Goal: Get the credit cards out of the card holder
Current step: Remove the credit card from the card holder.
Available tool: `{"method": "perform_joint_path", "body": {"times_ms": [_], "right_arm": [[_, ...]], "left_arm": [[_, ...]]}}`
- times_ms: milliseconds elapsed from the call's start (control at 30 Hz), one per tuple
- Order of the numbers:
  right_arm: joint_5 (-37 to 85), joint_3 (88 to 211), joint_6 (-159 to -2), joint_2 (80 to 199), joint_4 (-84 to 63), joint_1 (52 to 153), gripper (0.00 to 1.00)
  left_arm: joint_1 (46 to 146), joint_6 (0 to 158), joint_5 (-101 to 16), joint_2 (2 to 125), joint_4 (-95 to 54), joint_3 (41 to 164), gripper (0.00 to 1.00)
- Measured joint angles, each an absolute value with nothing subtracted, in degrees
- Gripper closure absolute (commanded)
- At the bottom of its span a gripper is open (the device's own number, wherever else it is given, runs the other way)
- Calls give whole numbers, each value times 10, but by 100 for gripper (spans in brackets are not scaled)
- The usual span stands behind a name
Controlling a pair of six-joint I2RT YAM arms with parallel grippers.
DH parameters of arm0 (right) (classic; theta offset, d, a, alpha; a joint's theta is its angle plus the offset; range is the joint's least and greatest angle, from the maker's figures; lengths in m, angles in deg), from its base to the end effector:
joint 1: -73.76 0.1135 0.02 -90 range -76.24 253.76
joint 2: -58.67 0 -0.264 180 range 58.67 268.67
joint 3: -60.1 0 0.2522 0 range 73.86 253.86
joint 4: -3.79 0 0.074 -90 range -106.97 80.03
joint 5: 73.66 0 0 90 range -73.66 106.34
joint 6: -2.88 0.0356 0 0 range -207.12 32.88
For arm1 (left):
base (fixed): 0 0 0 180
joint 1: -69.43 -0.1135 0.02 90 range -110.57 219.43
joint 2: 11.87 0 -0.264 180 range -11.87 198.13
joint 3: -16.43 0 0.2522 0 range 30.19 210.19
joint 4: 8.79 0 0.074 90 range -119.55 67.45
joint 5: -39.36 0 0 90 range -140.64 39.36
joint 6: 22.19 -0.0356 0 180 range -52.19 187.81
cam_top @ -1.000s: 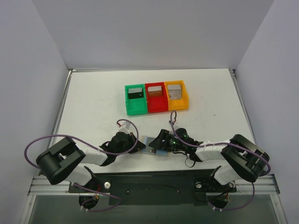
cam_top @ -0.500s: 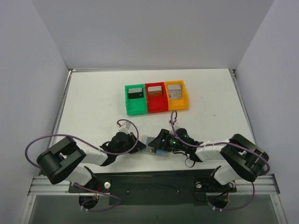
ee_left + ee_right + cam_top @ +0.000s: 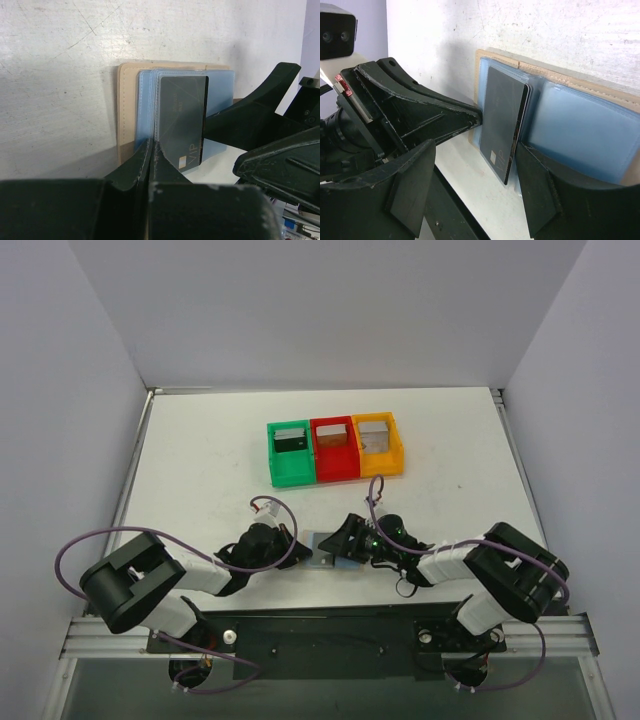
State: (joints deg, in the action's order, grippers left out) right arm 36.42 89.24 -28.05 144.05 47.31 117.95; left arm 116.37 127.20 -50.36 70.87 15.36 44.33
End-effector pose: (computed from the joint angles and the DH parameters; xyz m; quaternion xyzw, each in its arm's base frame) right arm 0.1662 0.1786 0.1433 -0.0084 0.7767 0.5666 0.2749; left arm 0.1543 -0.1653 0.1133 -0.0930 0.8640 -0.3973 0.2949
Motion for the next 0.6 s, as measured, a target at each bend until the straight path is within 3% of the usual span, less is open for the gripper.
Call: {"method": "perform_joint_path", "body": {"times_ms": [600], "right_arm": [[386, 878, -264, 1458, 532, 1164, 41]], "left_arm": [[1166, 1273, -512, 720, 171, 443, 100]]}}
